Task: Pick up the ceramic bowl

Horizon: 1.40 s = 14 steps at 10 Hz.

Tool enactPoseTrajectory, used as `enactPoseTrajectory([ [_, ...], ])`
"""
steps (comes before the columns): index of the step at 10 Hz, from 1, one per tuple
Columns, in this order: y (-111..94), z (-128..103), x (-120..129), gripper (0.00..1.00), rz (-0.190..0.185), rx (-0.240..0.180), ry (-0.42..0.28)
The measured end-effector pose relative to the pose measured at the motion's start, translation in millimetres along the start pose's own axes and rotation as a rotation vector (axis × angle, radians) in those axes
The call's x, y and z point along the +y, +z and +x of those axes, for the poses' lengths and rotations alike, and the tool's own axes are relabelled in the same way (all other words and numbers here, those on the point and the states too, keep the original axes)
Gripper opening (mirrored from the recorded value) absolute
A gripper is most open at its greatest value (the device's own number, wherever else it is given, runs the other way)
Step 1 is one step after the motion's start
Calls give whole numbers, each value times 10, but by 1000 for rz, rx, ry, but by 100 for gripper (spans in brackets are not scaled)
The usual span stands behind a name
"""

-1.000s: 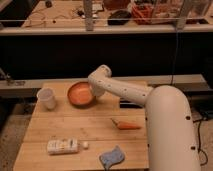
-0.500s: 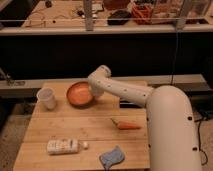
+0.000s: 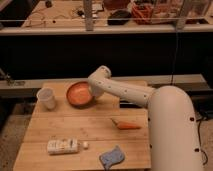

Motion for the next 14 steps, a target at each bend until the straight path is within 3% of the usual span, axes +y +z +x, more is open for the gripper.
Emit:
enactPoseTrajectory([
  [14, 4, 4, -87, 0, 67, 9, -40],
])
